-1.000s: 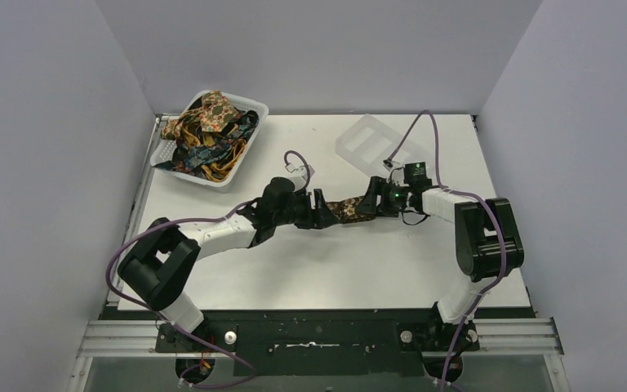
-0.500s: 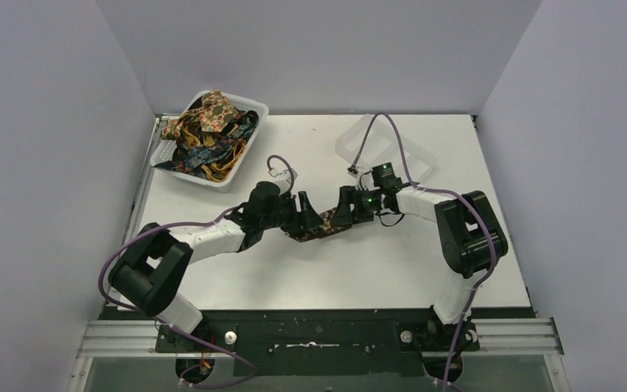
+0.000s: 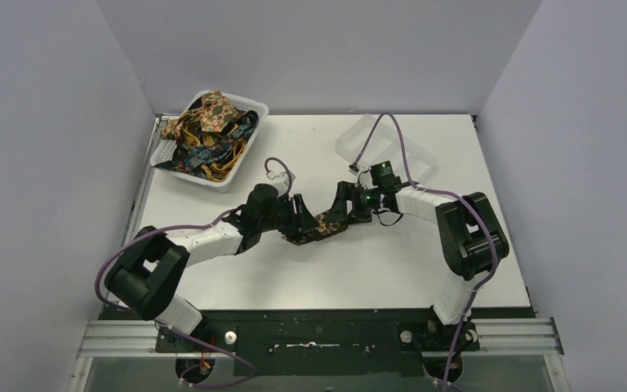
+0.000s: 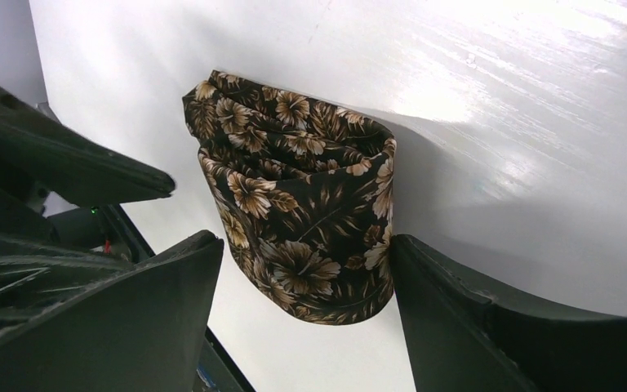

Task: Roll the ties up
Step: Roll the tie at the center of the board.

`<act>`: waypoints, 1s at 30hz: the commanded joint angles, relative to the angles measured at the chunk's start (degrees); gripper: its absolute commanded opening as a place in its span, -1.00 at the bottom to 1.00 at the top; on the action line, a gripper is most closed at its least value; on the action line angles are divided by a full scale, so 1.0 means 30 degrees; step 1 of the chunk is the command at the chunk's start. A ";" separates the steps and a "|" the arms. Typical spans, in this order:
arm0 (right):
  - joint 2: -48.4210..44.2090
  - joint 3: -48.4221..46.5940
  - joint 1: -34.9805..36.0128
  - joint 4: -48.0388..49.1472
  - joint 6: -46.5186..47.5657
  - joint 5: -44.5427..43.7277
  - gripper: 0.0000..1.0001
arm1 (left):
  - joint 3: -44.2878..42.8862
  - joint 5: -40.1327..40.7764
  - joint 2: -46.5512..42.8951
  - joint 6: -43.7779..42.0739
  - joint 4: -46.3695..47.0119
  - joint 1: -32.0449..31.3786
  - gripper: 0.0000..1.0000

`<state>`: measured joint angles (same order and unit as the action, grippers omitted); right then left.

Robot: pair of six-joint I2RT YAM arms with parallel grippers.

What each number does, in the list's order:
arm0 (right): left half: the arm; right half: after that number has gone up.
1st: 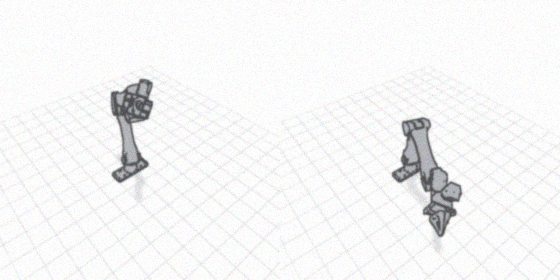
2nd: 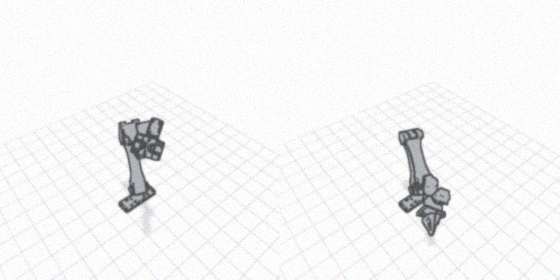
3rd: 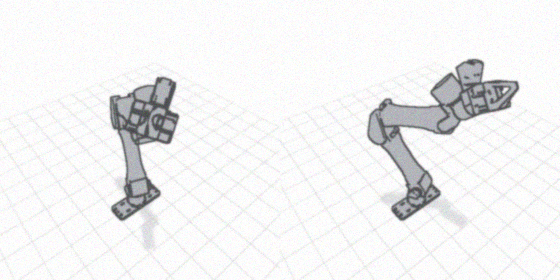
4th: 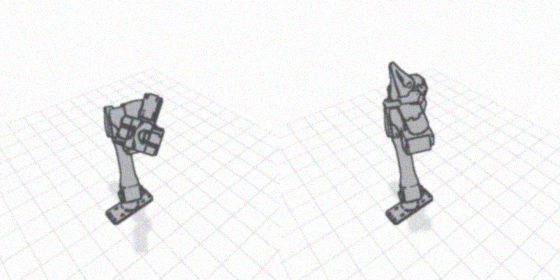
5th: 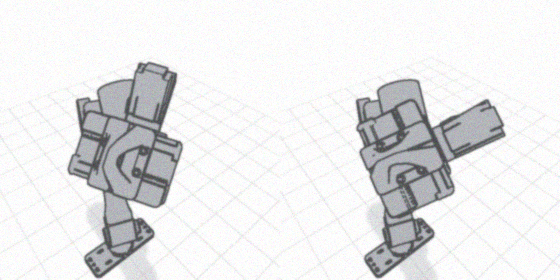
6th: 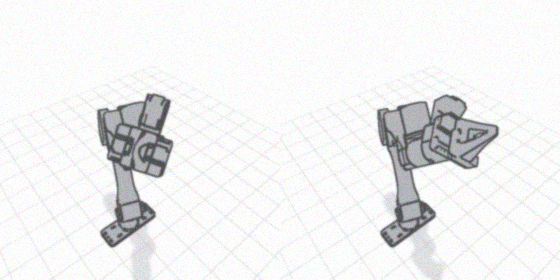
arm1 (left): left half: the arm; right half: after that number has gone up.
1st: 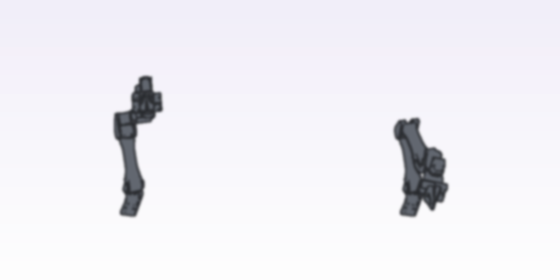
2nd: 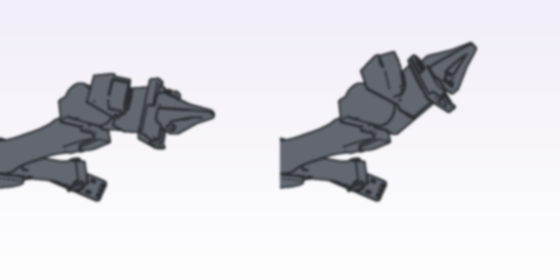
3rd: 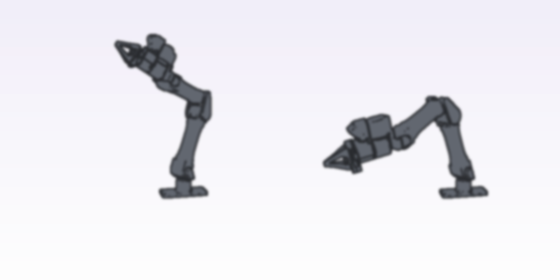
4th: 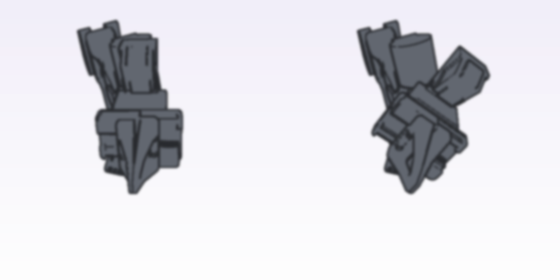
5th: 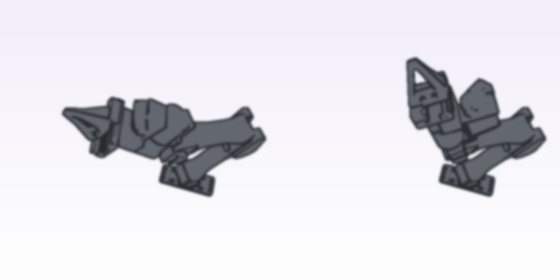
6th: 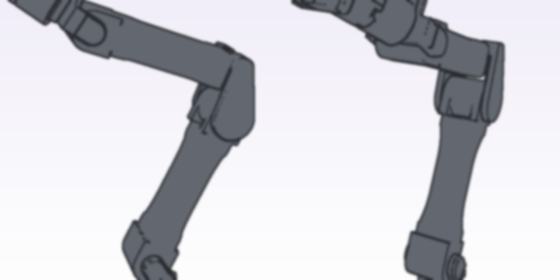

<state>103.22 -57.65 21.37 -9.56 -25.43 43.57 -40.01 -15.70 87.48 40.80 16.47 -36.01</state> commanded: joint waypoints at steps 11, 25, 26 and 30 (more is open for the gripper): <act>-0.0890 0.0015 -0.0061 0.0661 0.0009 -0.0195 0.44 | -0.0939 0.0517 0.1769 0.0145 0.0791 -0.0009 -0.04; -0.2378 0.2468 0.0090 0.2216 -0.2237 -0.0122 0.35 | -0.1074 0.1135 0.3356 0.0304 0.2358 0.0004 -0.22; -0.2582 0.2789 0.0115 0.2484 -0.2450 0.0046 0.35 | -0.1066 0.1093 0.3402 0.0232 0.2365 0.0048 -0.22; -0.2992 0.3154 0.0092 0.2679 -0.2288 0.0156 0.36 | -0.1238 0.0639 0.3685 0.0002 0.2784 0.0136 -0.23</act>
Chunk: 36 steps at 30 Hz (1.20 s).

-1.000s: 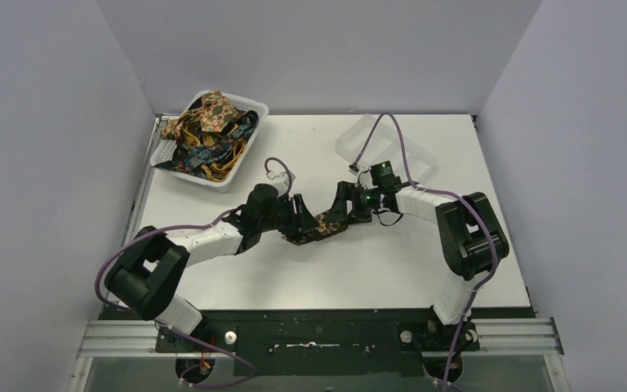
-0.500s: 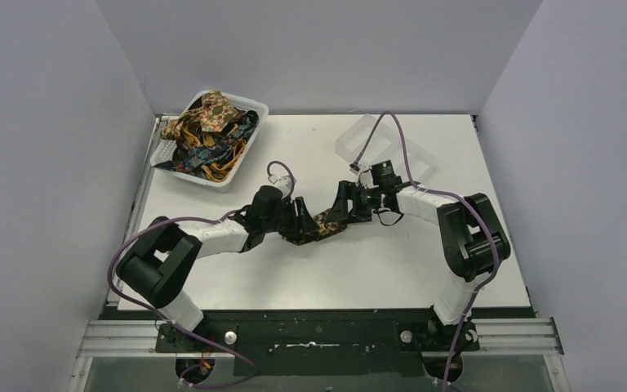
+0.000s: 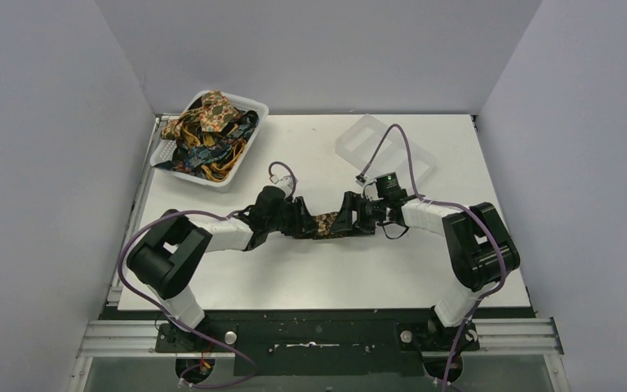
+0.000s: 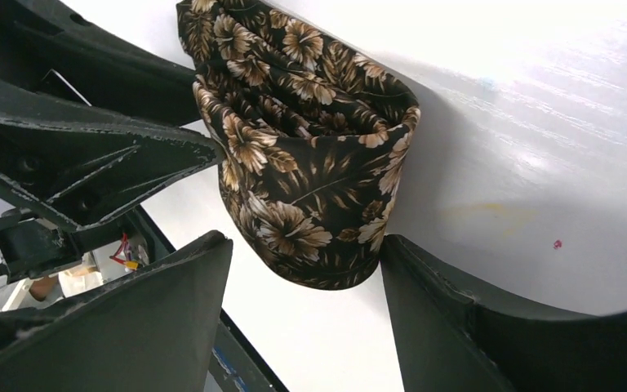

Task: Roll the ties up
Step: Roll the tie at the center of the board.

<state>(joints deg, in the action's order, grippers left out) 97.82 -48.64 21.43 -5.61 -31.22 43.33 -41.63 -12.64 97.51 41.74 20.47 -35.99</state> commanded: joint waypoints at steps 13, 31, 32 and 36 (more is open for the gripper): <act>-0.0258 -0.0745 -0.0300 0.1492 0.2945 -0.0914 0.48 | -0.1217 -0.0935 0.0791 -0.0807 0.1408 0.0502 -0.27; -0.0476 0.2981 -0.0668 0.8197 -0.1596 0.0196 0.65 | -0.1710 -0.0628 0.1508 -0.1319 0.0553 0.0603 -0.36; -0.0473 0.3105 -0.0669 0.8479 -0.1717 0.0460 0.65 | -0.1688 -0.0595 0.1523 -0.1340 0.0508 0.0625 -0.36; 0.0007 0.3149 -0.0654 0.9449 -0.2158 0.0882 0.46 | -0.1592 -0.0559 0.1665 -0.1397 0.0610 0.0629 -0.37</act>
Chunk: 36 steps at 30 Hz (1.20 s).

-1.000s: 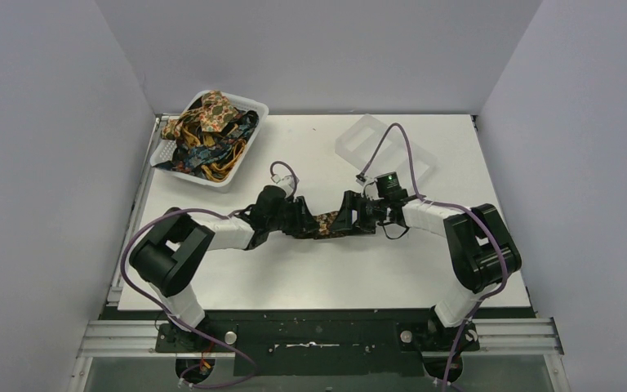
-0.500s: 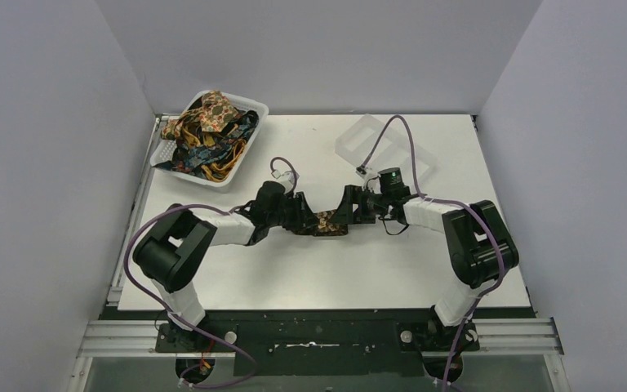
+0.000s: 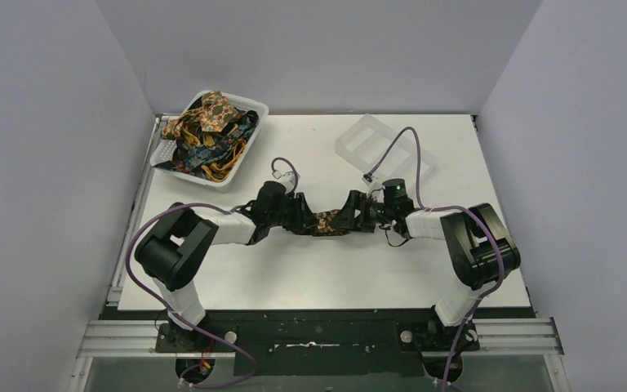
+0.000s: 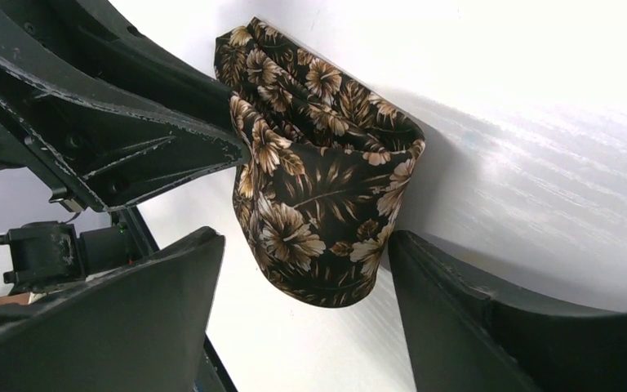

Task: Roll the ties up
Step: Roll the tie at the center of the board.

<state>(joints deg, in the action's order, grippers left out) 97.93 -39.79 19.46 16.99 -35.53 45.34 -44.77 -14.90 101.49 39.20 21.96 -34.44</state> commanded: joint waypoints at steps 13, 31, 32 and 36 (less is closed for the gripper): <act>-0.0209 -0.1215 0.0350 -0.0641 -0.0752 -0.1407 0.00 | -0.0681 0.0543 0.0457 -0.0541 -0.0239 0.0141 -0.43; -0.0098 -0.4042 0.1041 -0.5212 -0.0352 -0.3415 -0.65 | -0.1218 0.0352 0.0611 -0.0791 -0.0681 0.0184 -0.37; -0.0084 -0.4376 0.1074 -0.5557 -0.0144 -0.3475 -0.71 | -0.1218 0.0364 0.0573 -0.0791 -0.0644 0.0175 -0.31; -0.0181 -0.5733 0.1382 -0.8242 0.0871 -0.4404 -0.76 | -0.1070 0.0066 0.0429 -0.0480 0.0023 -0.0112 0.00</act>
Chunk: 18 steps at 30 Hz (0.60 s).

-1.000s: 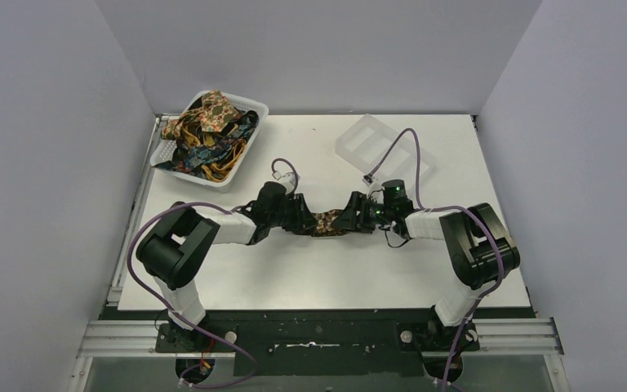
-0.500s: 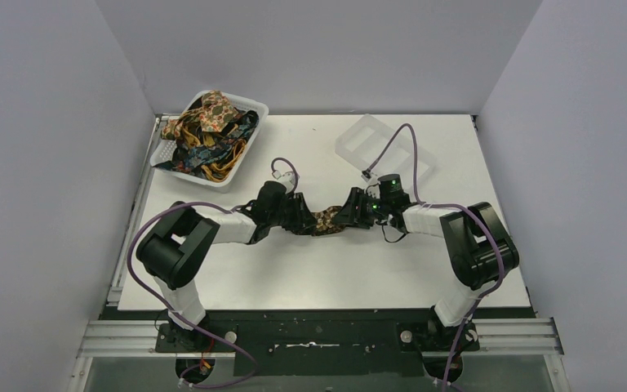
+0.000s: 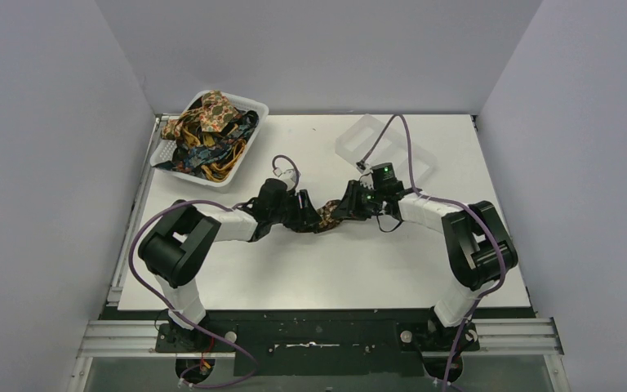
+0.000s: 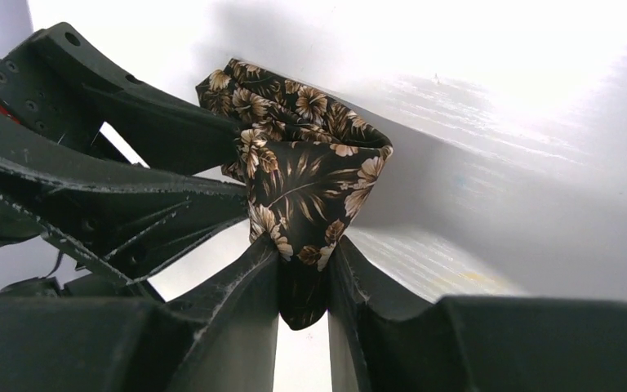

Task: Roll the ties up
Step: Roll the tie at the center of the board.

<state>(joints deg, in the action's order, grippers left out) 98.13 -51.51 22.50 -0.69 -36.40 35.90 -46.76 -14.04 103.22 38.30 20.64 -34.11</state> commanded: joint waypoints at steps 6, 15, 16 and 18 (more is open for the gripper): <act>-0.0162 -0.3517 0.0378 -0.6062 0.2736 -0.3367 -0.79 | 0.0480 0.0488 -0.2001 0.0474 0.0821 -0.0380 0.42; 0.0222 -0.6332 0.0372 -1.0974 0.4442 -0.6964 -0.77 | 0.1787 0.1085 -0.5452 0.0512 0.0028 -0.0085 0.95; 0.0276 -0.6698 0.0354 -1.1505 0.4621 -0.7423 -0.77 | 0.1924 0.1071 -0.5735 0.0515 -0.0048 -0.0023 0.95; 0.0561 -0.7859 0.0363 -1.3085 0.5057 -0.8594 -0.76 | 0.2268 0.1147 -0.6375 0.0505 -0.0258 0.0067 0.95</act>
<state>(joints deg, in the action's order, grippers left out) 98.78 -68.60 23.62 -30.11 -24.93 18.63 -41.39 -11.73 88.18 39.99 20.51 -34.76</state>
